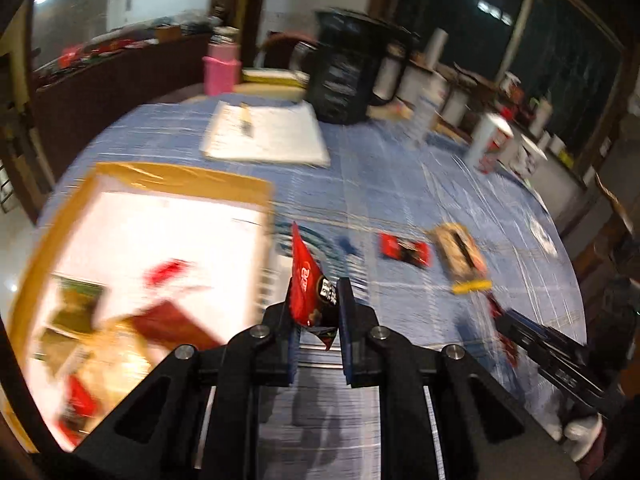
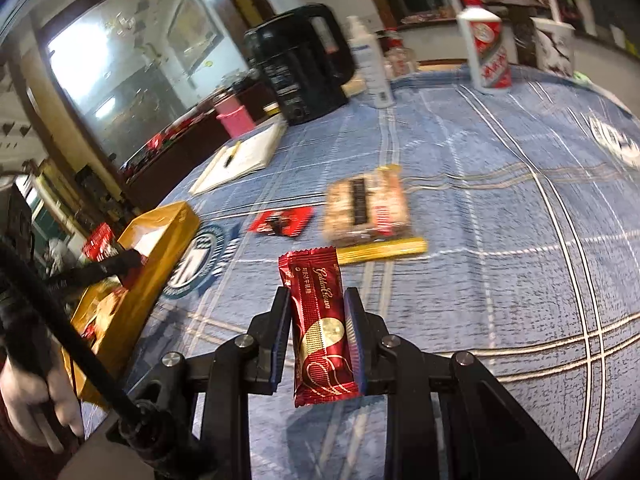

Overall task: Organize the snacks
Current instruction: 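Grasp a small red candy with the left tool while the right tool carries its bar, then lower both held candies into the white tray and open both tools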

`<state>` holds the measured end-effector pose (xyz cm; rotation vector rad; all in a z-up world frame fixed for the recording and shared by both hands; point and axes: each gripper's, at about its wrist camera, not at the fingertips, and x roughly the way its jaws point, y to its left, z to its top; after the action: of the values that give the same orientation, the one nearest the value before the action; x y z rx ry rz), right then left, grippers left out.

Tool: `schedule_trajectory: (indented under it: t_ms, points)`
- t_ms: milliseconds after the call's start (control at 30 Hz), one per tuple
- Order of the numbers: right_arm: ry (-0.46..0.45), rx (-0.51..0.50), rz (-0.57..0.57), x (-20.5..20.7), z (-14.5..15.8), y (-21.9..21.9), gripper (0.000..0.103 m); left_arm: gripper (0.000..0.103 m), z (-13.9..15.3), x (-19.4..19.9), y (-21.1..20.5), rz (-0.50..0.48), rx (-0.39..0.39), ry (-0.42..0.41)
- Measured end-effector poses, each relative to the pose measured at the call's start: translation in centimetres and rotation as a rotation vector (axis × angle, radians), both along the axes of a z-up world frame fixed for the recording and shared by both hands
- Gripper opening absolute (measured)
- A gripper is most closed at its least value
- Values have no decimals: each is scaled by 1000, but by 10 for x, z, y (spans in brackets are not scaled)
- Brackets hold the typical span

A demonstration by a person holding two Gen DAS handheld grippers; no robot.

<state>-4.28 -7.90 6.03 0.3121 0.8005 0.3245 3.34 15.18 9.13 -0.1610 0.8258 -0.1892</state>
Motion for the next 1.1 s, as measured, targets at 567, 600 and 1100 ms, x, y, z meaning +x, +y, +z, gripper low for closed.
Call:
schedule_trajectory:
  t_ms: [567,600,1100]
  points:
    - [40,-74,369,49,43,220,25,18,-40,53,145,181,-153,161]
    - [43,-99,378,54,39,234,25,18,-42,55,147,184,-155,166]
    - [27,-116,309,67,32,255,29,78,-11,21,147,203,-126,89]
